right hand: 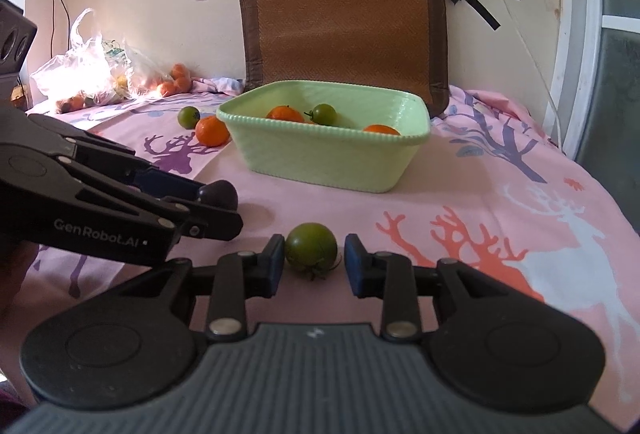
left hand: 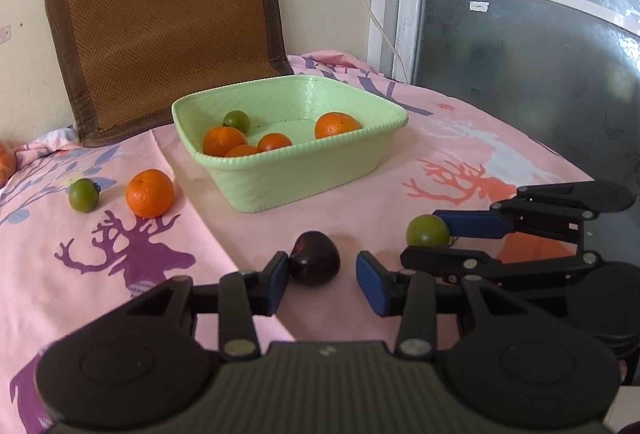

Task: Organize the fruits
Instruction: 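Carry both tomatoes over the green bowl and open both tools to drop them, then move both open tools away from the bowl toward the loose fruit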

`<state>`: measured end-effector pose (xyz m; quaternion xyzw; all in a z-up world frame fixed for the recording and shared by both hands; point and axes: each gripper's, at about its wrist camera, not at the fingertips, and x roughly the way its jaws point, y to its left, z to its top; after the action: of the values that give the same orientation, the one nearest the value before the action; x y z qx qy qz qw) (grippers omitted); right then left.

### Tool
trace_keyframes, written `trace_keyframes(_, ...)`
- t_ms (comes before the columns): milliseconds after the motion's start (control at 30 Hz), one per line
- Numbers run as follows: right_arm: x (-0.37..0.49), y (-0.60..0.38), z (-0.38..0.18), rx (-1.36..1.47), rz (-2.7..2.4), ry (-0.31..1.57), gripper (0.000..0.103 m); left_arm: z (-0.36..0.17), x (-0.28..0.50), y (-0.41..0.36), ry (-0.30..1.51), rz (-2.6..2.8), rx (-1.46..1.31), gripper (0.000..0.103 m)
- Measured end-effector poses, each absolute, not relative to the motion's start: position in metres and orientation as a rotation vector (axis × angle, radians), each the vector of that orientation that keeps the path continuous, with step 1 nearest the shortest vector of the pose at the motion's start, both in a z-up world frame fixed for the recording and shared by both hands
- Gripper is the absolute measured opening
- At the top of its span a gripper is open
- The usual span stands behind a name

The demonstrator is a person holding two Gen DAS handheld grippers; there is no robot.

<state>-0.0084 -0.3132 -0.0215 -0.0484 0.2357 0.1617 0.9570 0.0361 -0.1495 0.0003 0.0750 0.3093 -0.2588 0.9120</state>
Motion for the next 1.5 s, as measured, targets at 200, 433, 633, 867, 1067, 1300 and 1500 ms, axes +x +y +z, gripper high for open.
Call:
trace_keyframes(200,-0.011,-0.314,-0.022,-0.112,0.333,0.462,0.030,0.013,0.040,-0.146,0.627,-0.562,0.119,0.029)
trace_keyframes(433,0.009,-0.331,0.012,-0.003,0.302,0.328,0.030,0.057,0.073,-0.150,0.535,-0.565,0.071,0.029)
trace_keyframes(633,0.055,-0.324,0.017,-0.010,0.281,0.301,0.030,0.055,0.128,-0.155,0.590,-0.555,0.026,0.029)
trace_keyframes(867,0.077,-0.314,0.006,-0.025,0.279,0.353,0.031,0.040,0.151,-0.155,0.625,-0.535,0.011,0.032)
trace_keyframes(1067,0.078,-0.311,0.005,-0.022,0.244,0.343,0.055,0.044,0.146,-0.153,0.574,-0.527,0.010,0.047)
trace_keyframes(1300,0.039,-0.312,0.009,0.095,0.135,0.244,0.055,0.061,0.107,-0.122,0.453,-0.494,-0.054,0.048)
trace_keyframes(1500,0.008,-0.320,-0.003,0.287,-0.018,0.207,0.066,0.061,0.060,-0.097,0.325,-0.442,-0.010,0.055)
